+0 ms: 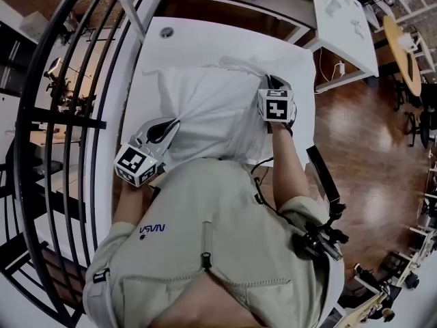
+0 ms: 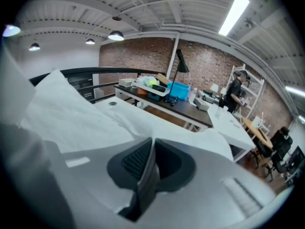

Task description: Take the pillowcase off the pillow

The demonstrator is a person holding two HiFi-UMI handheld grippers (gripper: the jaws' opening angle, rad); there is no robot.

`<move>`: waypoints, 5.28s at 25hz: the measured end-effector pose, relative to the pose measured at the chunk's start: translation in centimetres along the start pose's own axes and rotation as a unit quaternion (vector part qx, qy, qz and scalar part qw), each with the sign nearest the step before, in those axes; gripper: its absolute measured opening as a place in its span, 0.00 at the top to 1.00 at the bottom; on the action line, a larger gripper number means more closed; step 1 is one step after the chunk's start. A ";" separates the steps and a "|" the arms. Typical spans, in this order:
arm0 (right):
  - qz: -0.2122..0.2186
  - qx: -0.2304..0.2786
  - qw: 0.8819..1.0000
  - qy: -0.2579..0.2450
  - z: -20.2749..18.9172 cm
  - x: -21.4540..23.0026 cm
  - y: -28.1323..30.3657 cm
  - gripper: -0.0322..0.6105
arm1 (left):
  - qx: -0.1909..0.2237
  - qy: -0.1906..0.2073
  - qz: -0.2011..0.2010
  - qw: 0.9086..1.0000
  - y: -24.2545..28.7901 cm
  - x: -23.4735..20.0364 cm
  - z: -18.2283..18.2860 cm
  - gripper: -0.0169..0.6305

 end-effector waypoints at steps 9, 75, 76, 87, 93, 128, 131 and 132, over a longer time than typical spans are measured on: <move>0.064 0.048 0.997 0.014 -0.2 -1.5 -0.2 0.81 | -0.008 -0.008 0.061 0.998 2.3 -4.4 -0.4 0.84; 0.006 -0.064 0.991 0.122 -16.7 -9.5 -16.3 0.93 | -0.127 -0.019 0.033 0.991 3.0 3.3 -7.0 0.85; 0.010 -0.064 0.990 0.123 -16.8 -9.4 -16.3 0.92 | -0.128 -0.019 0.026 0.991 3.0 3.6 -6.8 0.83; 0.103 -0.061 0.982 0.147 -13.9 -10.4 -18.6 0.86 | -0.071 -0.073 -0.047 0.994 4.0 6.5 -0.9 0.72; 0.137 -0.027 0.981 0.138 -9.6 -11.5 -18.8 0.86 | -0.072 -0.037 -0.040 0.996 6.0 5.2 -0.3 0.72; 0.152 0.107 0.978 0.090 0.1 -2.8 -7.1 0.79 | -0.080 0.031 0.119 0.989 11.6 0.8 3.0 0.69; 0.141 0.109 0.980 0.090 0.6 -3.2 -6.6 0.77 | -0.095 0.030 0.116 0.988 12.9 -0.4 2.4 0.65; 0.136 0.107 0.981 0.087 0.8 -3.3 -6.3 0.77 | -0.099 0.033 0.117 0.988 13.5 -0.9 2.3 0.65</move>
Point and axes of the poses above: the fingertips, and each gripper's own axes: y forward along the fingers, x to its right, z out of its top, the point moved 8 cm from there along -y, backward along the fingers, and after that the axes turned 8 degrees about x, right-handed, at the moved point
